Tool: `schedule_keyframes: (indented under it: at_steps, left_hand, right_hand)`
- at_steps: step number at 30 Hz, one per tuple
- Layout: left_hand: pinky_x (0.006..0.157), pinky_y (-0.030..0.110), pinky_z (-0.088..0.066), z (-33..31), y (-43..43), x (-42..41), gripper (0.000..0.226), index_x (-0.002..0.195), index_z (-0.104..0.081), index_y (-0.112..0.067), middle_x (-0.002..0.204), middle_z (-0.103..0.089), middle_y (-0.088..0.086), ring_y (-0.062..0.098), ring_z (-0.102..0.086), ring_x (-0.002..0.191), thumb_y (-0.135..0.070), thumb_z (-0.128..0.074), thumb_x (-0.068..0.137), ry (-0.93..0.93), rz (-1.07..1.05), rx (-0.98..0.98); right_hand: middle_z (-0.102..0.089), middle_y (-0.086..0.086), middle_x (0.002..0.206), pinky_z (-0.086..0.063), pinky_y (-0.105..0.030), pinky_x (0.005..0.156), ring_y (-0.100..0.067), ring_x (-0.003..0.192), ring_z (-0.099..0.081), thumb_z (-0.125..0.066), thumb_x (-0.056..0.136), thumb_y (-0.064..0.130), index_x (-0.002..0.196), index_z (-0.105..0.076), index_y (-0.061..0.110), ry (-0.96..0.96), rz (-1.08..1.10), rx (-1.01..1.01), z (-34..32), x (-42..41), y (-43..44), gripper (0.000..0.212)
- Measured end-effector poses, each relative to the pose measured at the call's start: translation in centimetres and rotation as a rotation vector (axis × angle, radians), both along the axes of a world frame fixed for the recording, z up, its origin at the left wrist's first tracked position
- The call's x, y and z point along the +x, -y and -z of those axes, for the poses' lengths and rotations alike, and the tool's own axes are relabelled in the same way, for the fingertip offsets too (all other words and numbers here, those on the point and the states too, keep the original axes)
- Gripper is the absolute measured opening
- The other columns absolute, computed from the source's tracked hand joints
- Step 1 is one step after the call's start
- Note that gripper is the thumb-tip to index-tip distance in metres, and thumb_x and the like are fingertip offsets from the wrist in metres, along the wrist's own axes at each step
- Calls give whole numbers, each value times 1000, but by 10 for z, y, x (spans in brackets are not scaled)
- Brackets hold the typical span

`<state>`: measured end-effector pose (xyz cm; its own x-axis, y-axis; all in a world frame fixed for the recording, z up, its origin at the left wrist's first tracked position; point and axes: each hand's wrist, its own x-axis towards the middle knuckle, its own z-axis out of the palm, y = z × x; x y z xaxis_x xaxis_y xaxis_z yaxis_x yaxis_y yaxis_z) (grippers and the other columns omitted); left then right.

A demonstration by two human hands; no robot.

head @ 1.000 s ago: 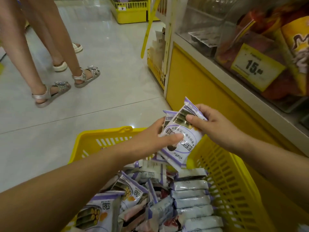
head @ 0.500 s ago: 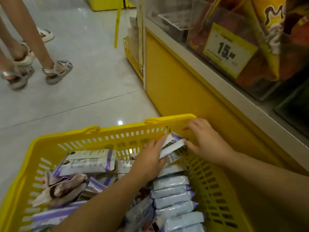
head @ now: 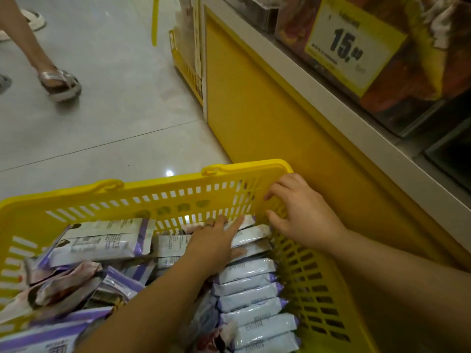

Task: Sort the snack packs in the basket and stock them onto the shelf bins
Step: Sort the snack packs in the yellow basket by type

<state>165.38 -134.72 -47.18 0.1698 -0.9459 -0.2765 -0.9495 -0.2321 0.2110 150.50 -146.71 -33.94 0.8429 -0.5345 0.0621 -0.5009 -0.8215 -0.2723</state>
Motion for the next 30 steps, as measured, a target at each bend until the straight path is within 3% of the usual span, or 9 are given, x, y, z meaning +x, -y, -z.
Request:
schedule_keyframes:
  at_steps: [3, 5, 10, 12, 16, 19, 21, 25, 30]
  left_hand:
    - [105, 39, -35, 0, -2, 0, 68, 152, -8, -33, 157, -18, 2, 27, -27, 138, -61, -30, 95, -116, 77, -83]
    - [104, 36, -36, 4, -5, -4, 55, 151, -16, -35, 156, -21, 0, 23, -27, 138, -51, -28, 100, -50, 100, -151]
    - [103, 44, -31, 6, 19, -24, 54, 147, -21, -42, 152, -28, 0, 27, -28, 136, -43, -43, 98, 8, -171, -55]
    - [105, 44, -28, 0, 23, -27, 55, 147, -25, -39, 150, -33, 1, 28, -30, 135, -43, -46, 96, 46, -163, -67]
    - [109, 44, -28, -27, -2, -4, 50, 143, -35, -34, 150, -33, 0, 25, -33, 135, -42, -48, 95, 28, -42, -66]
    - [97, 37, -40, -63, -28, 27, 41, 138, -43, -33, 141, -46, -3, 23, -49, 121, -37, -44, 98, 28, 5, -36]
    - [88, 34, -44, -90, -45, 46, 36, 134, -47, -35, 135, -51, -7, 21, -54, 115, -39, -44, 98, 56, -1, -89]
    - [79, 32, -47, -134, -87, 75, 33, 128, -55, -34, 126, -59, -8, 20, -60, 107, -36, -49, 96, 93, -71, -220]
    - [78, 30, -47, -155, -139, 109, 21, 113, -61, -32, 112, -62, -10, 16, -60, 102, -34, -54, 93, 39, -246, -185]
  right_hand:
    - [-53, 6, 107, -40, -28, 90, -11, 114, -39, -64, 82, 32, 104, -62, 23, -7, 5, -4, 0, 0, 0, 23]
    - [-53, 7, 107, -41, -28, 87, -10, 114, -38, -64, 83, 33, 104, -62, 23, -14, 12, 4, 0, 0, -1, 23]
    - [-53, 9, 106, -43, -29, 84, -9, 113, -39, -62, 83, 34, 101, -62, 25, -22, 12, 4, -1, 2, -2, 20]
    - [-54, 10, 106, -41, -29, 86, -10, 114, -39, -61, 84, 36, 101, -62, 27, -37, 5, -17, -2, 2, -3, 19]
    - [-56, 11, 111, -23, -35, 104, -14, 118, -40, -56, 86, 41, 103, -60, 32, -149, -30, -97, -4, 4, -6, 21]
    - [-58, 10, 110, -5, -41, 113, -15, 118, -44, -56, 85, 42, 104, -61, 33, -206, -31, -156, -10, 4, -12, 21]
    - [-60, 9, 108, -8, -40, 114, -17, 115, -48, -57, 84, 39, 102, -63, 31, -206, -43, -157, -16, 9, -20, 21]
    - [-63, 1, 112, -37, -30, 88, -20, 108, -55, -57, 89, 30, 108, -63, 23, -199, -202, 133, -23, 50, -57, 21]
    - [-55, -6, 130, -38, -24, 80, -22, 112, -55, -63, 90, 34, 138, -42, 18, -288, -150, 584, -6, 114, -115, 55]
